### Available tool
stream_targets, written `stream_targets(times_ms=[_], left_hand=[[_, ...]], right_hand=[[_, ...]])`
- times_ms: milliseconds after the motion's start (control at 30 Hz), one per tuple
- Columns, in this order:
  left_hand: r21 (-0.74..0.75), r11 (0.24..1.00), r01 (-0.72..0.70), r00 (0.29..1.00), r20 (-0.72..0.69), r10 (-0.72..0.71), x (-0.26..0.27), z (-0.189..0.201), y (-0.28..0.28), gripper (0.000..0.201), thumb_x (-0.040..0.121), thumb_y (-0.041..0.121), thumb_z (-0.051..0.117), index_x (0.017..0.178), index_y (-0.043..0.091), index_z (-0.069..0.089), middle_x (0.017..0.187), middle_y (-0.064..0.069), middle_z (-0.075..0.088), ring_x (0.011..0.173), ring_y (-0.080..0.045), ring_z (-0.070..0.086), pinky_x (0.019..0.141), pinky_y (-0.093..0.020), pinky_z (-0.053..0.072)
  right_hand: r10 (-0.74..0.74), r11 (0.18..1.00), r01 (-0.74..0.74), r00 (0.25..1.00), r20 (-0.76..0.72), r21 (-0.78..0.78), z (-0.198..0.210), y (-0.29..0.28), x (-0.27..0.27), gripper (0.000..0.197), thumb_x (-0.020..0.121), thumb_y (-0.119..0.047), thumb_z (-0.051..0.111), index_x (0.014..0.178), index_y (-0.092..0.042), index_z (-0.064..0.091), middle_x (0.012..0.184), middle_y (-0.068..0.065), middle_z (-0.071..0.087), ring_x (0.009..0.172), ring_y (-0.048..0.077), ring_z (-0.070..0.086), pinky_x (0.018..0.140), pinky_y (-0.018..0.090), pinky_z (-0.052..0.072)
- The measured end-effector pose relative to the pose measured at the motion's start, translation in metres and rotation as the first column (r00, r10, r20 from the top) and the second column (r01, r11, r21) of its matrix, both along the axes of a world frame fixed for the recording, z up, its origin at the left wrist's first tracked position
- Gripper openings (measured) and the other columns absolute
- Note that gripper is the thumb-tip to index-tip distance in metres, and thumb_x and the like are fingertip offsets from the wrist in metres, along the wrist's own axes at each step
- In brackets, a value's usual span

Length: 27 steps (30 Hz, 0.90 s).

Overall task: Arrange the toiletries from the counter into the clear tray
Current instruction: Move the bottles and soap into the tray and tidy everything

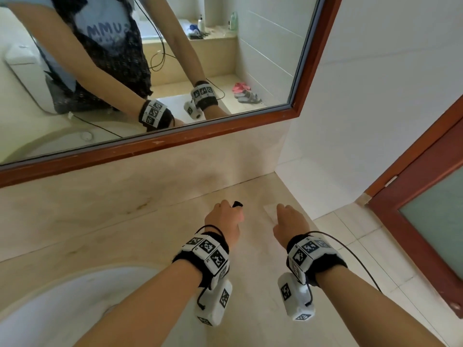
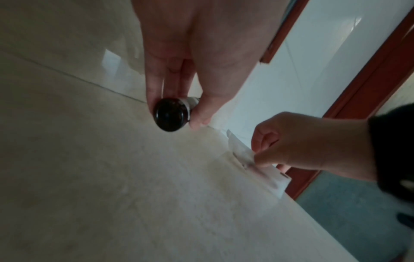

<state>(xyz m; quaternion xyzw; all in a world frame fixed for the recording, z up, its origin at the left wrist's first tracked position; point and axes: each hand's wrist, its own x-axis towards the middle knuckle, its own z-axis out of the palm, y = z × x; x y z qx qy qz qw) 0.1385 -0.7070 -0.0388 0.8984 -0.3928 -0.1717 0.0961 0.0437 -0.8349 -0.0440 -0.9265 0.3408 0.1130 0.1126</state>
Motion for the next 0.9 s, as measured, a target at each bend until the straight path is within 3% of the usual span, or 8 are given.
stream_targets(times_ms=[100,167,300,367,433,500,667,900], left_hand=[[-0.040,0.997,-0.064,0.998,0.010,0.064,0.008,0.015,0.028,0.029,0.090,0.006,0.044,0.113,0.020,0.056,0.119,-0.008,0.051,0.107,-0.023,0.052,0.084,-0.032,0.049],[-0.057,0.991,-0.118,0.993,0.014,0.119,0.012,0.025,0.055,0.028,0.090,0.007,0.044,0.112,0.021,0.055,0.120,-0.006,0.050,0.108,-0.022,0.051,0.084,-0.031,0.047],[-0.106,0.966,-0.236,0.969,0.042,0.242,0.016,0.044,0.105,0.028,0.090,0.008,0.045,0.109,0.025,0.056,0.121,-0.002,0.050,0.110,-0.019,0.052,0.085,-0.030,0.046],[-0.140,0.946,-0.293,0.951,0.062,0.303,0.015,0.054,0.135,0.027,0.090,0.008,0.046,0.107,0.025,0.057,0.120,-0.002,0.051,0.110,-0.019,0.052,0.087,-0.031,0.049],[-0.183,0.921,-0.343,0.928,0.082,0.363,0.012,0.062,0.167,0.026,0.089,0.008,0.047,0.105,0.025,0.058,0.119,-0.002,0.053,0.108,-0.020,0.053,0.087,-0.033,0.050],[-0.212,0.898,-0.385,0.907,0.092,0.410,0.008,0.068,0.200,0.026,0.089,0.008,0.047,0.105,0.025,0.059,0.118,-0.001,0.053,0.105,-0.020,0.054,0.084,-0.032,0.050],[-0.258,0.831,-0.493,0.839,0.110,0.533,-0.001,0.082,0.286,0.025,0.088,0.008,0.049,0.104,0.024,0.059,0.117,-0.001,0.054,0.106,-0.020,0.053,0.085,-0.033,0.050],[-0.361,0.704,-0.612,0.719,0.117,0.685,-0.008,0.106,0.398,0.025,0.087,0.007,0.047,0.102,0.023,0.058,0.115,0.001,0.054,0.105,-0.020,0.053,0.084,-0.034,0.050]], right_hand=[[0.070,0.997,-0.069,0.997,0.039,-0.018,0.020,0.018,0.011,0.017,0.088,-0.003,0.045,0.103,-0.008,0.043,0.112,0.013,0.054,0.101,0.029,0.055,0.072,0.031,0.040],[0.132,0.991,-0.130,0.988,0.078,-0.030,0.037,0.037,0.022,0.015,0.087,-0.004,0.045,0.090,-0.011,0.032,0.103,0.013,0.052,0.087,0.027,0.051,0.068,0.028,0.035],[0.254,0.967,-0.252,0.960,0.115,-0.029,0.062,0.082,0.042,0.014,0.087,-0.007,0.047,0.091,-0.012,0.035,0.106,0.014,0.053,0.090,0.029,0.053,0.068,0.028,0.033],[0.336,0.942,-0.334,0.933,0.131,-0.039,0.073,0.112,0.050,0.014,0.087,-0.008,0.047,0.091,-0.012,0.035,0.111,0.013,0.056,0.083,0.026,0.047,0.068,0.029,0.032],[0.418,0.908,-0.414,0.898,0.138,-0.063,0.082,0.144,0.058,0.018,0.087,-0.008,0.047,0.088,-0.012,0.030,0.107,0.014,0.055,0.079,0.023,0.039,0.067,0.029,0.032],[0.505,0.863,-0.497,0.852,0.137,-0.091,0.091,0.177,0.063,0.018,0.087,-0.008,0.046,0.087,-0.012,0.028,0.097,0.014,0.050,0.078,0.025,0.042,0.067,0.030,0.032],[0.666,0.746,-0.655,0.725,0.175,-0.122,0.111,0.258,0.075,0.011,0.089,-0.012,0.045,0.093,-0.014,0.036,0.113,0.012,0.056,0.101,0.032,0.057,0.067,0.030,0.031],[0.785,0.610,-0.768,0.553,0.281,-0.194,0.139,0.373,0.089,0.013,0.087,-0.014,0.046,0.087,-0.015,0.033,0.094,0.009,0.052,0.082,0.029,0.053,0.062,0.029,0.030]])
